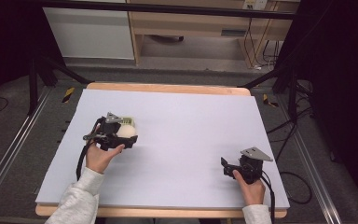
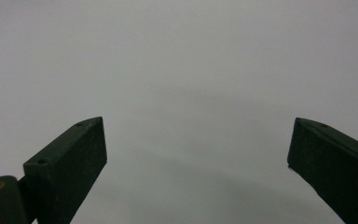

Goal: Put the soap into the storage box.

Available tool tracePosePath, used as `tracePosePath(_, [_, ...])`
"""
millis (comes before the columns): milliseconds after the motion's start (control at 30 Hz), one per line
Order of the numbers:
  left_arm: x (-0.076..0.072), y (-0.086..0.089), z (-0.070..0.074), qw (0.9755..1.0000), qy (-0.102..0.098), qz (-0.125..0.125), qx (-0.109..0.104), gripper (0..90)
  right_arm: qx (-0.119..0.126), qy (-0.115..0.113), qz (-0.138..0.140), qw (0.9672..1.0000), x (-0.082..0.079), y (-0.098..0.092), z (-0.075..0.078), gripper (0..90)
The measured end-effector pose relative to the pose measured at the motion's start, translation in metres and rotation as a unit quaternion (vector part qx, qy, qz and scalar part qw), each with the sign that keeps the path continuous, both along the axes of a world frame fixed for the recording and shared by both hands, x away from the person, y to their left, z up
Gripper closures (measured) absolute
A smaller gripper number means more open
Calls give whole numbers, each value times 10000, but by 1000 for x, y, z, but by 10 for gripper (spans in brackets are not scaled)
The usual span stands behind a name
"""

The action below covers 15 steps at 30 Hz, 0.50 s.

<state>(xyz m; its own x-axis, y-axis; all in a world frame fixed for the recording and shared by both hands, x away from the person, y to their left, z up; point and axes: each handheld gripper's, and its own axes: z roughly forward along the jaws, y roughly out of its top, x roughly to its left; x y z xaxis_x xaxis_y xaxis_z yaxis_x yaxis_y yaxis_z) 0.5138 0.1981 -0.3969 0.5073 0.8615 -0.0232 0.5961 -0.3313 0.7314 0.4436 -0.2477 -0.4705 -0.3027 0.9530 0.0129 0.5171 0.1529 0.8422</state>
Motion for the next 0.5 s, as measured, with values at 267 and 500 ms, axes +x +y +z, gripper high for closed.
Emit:
tracePosePath(267, [9,5,0,9999,13,103,76,238,33,-10,-7,10000,0,0,0,50])
tracePosePath(500, [19,11,1,9996,34,264,11,238,-25,-17,3,10000,0,1,0,51])
